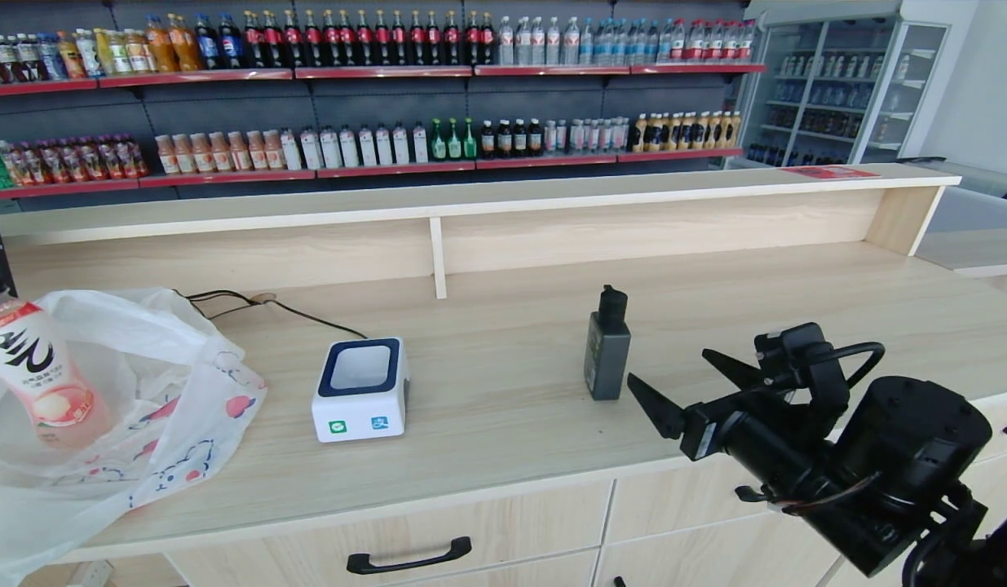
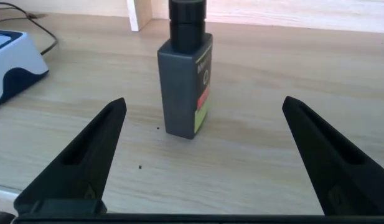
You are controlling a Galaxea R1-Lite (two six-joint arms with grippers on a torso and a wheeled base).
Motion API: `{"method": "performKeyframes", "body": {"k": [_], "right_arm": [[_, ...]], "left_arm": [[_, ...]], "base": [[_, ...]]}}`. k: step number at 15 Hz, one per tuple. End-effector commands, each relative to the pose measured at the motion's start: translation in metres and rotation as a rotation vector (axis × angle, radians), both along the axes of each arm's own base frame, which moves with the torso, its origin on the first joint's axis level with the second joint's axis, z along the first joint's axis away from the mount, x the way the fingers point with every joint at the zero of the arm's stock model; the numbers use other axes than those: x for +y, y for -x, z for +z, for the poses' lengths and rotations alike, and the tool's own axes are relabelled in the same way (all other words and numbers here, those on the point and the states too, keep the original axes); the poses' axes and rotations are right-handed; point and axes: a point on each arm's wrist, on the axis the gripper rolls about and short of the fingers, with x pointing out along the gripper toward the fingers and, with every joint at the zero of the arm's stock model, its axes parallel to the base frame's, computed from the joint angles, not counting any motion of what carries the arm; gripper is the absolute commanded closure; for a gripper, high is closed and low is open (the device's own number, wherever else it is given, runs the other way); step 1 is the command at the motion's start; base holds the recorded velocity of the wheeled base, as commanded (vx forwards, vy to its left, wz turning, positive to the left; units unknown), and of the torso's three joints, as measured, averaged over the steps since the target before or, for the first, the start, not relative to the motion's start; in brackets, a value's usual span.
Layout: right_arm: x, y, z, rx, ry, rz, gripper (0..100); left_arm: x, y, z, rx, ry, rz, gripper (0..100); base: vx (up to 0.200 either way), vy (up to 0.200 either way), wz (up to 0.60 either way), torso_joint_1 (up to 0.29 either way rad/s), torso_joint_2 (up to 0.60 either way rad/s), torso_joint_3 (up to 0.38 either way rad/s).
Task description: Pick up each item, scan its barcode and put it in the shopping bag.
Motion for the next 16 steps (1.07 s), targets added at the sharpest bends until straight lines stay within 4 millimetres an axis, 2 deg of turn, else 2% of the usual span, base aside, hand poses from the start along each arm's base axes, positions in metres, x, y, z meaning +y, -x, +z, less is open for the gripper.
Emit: {"method": "performKeyframes", "body": {"k": [1, 6, 12, 16], "right_arm": [[0.018, -0.009, 0.006, -0.040, -0.033, 0.030, 0], [0.032, -0.041, -0.007, -0.031, -0.064, -0.035, 0], [0.040, -0.056, -0.029, 0.009, -0.035, -0.054, 0], [0.046, -0.065, -0.036, 0.009, -0.031, -0.056, 0]], "left_arm": [[0.000, 0.000, 0.000, -0.001, 0.000, 0.000, 0], [0.000, 0.000, 0.000, -0.001, 0.000, 0.000, 0], [0.000, 0.000, 0.000, -0.001, 0.000, 0.000, 0], [0.000, 0.000, 0.000, -0.001, 0.000, 0.000, 0]], "base": [[0.000, 0.000, 0.00, 0.000, 0.00, 0.000], [0.000, 0.000, 0.00, 0.000, 0.00, 0.000], [0.000, 0.000, 0.00, 0.000, 0.00, 0.000], [0.000, 0.000, 0.00, 0.000, 0.00, 0.000]]}}
